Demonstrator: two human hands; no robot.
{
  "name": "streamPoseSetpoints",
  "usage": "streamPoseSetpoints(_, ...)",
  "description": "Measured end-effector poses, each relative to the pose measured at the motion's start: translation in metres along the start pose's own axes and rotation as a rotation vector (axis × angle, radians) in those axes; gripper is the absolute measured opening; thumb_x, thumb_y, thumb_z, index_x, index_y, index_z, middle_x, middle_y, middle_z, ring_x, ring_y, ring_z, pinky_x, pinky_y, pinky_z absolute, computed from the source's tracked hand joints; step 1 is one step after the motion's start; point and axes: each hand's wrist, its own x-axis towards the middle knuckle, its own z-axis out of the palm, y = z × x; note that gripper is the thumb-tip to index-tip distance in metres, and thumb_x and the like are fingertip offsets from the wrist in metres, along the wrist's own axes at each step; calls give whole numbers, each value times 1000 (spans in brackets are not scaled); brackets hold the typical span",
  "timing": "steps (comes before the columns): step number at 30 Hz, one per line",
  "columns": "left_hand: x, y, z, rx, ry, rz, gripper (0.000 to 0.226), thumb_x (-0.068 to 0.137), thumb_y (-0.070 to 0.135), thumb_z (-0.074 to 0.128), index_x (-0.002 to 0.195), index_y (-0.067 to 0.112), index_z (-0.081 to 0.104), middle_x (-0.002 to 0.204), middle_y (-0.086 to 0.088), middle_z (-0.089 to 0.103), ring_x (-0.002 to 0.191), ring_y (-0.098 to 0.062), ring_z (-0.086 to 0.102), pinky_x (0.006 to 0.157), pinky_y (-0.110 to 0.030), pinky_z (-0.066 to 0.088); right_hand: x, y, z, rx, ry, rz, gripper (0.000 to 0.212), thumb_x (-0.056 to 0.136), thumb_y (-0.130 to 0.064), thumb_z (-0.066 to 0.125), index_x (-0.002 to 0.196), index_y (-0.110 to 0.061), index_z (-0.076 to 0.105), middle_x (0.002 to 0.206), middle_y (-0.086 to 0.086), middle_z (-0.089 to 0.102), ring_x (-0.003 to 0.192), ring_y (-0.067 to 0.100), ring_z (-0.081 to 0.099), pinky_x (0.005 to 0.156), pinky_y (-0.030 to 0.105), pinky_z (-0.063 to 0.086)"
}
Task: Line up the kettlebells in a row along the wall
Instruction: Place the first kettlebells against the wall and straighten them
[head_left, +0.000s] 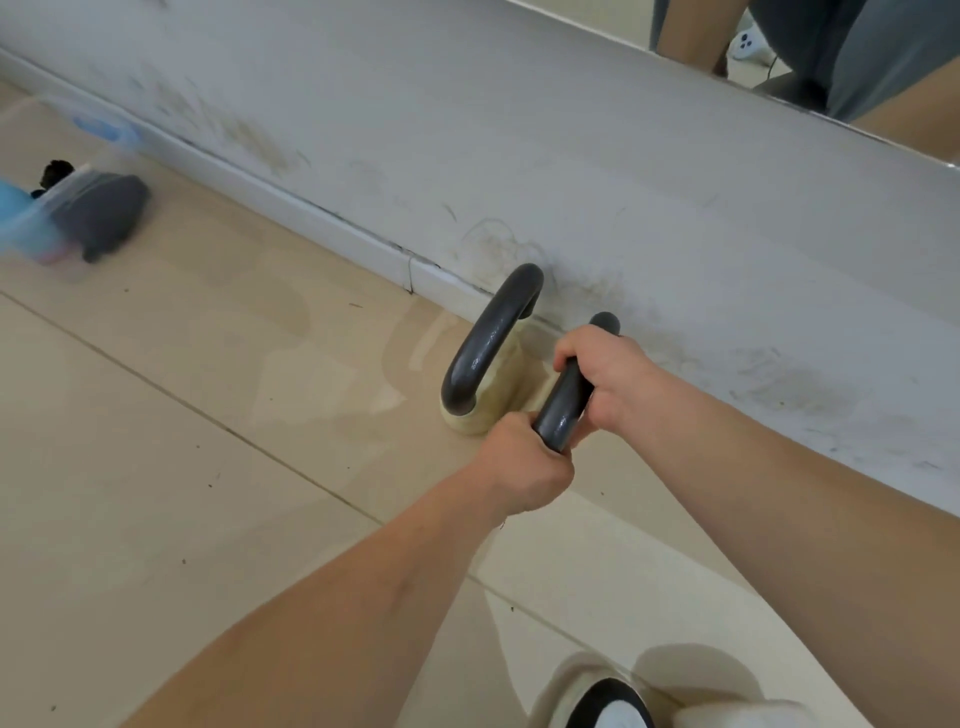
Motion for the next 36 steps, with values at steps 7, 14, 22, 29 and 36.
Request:
streamPoseSetpoints(7,-9,-4,-6,143,-92,85,6,82,12,58,84,18,61,61,3,52,51,-17,49,49,-27,42,-18,28,-17,236,66,5,50,76,-1,60,121,-16,46,98,14,52,84,39,59,93,77,45)
streamPoseSetpoints(14,2,11,-23,154,-77,80,19,79,5,61,74,23,57,67,3,55,62,-19,54,59,-29,47,-18,27,-18,298,119,49,68,70,-15,69,132,-18,41,115,19,61,99,45,66,86,74,50)
streamPoseSetpoints(22,-13,0,23,-92,163,22,16,77,7,56,75,23,55,63,5,52,53,-17,48,50,-25,41,-22,2,-14,-53,-58,-36,51,78,-5,65,124,-15,46,109,15,53,94,41,63,91,77,49)
streamPoseSetpoints(29,-11,1,22,-98,182,4,12,77,11,55,77,23,56,65,4,54,58,-21,52,53,-26,43,-18,15,-24,-59,-131,-43,83,66,-46,87,138,-35,47,135,9,57,125,45,57,90,73,54)
streamPoseSetpoints(36,3,5,-16,64,141,47,18,87,11,60,73,22,55,65,1,53,60,-21,54,56,-29,46,-21,24,-17,41,-148,-21,43,87,-31,82,108,-22,46,100,7,66,99,28,70,97,65,55)
